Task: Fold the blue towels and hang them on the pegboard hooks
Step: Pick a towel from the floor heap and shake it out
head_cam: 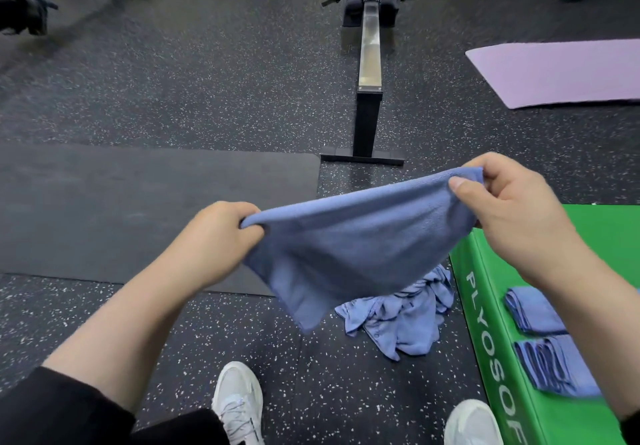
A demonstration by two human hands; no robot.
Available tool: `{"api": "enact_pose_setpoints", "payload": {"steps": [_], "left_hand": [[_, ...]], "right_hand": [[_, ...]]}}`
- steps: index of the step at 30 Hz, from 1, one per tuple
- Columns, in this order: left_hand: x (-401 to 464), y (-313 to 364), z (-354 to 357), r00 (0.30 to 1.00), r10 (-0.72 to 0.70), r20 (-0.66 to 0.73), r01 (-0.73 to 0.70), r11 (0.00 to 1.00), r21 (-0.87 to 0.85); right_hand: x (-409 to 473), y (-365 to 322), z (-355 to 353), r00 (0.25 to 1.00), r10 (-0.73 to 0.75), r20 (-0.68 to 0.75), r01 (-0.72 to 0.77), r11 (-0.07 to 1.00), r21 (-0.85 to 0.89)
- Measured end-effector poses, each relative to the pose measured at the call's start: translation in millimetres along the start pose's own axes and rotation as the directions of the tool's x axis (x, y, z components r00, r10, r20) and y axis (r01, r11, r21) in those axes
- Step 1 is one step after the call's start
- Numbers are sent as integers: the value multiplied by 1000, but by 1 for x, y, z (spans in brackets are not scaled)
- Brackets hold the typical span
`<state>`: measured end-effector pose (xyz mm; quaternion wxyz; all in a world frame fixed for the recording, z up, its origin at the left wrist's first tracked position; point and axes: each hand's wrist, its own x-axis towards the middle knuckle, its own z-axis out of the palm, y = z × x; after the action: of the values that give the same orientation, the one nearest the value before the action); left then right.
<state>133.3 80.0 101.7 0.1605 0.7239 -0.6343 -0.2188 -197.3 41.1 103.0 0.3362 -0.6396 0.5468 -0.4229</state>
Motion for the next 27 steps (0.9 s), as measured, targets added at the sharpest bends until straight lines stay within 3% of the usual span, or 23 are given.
{"api": "enact_pose_setpoints", "payload": {"steps": [6, 11, 27], "left_hand": [[2, -2, -2, 976, -76, -203, 15, 959, -284], [5, -1, 0, 975, -124, -185, 1, 831, -557], [5, 10, 7, 947, -250, -204, 13, 661, -750]], "right_hand": [[0, 9, -12, 995, 98, -28, -96, 992, 86], [-1, 9, -14, 988, 155, -16, -152, 980, 127], [0, 4, -14, 974, 229, 5, -228, 970, 88]]}}
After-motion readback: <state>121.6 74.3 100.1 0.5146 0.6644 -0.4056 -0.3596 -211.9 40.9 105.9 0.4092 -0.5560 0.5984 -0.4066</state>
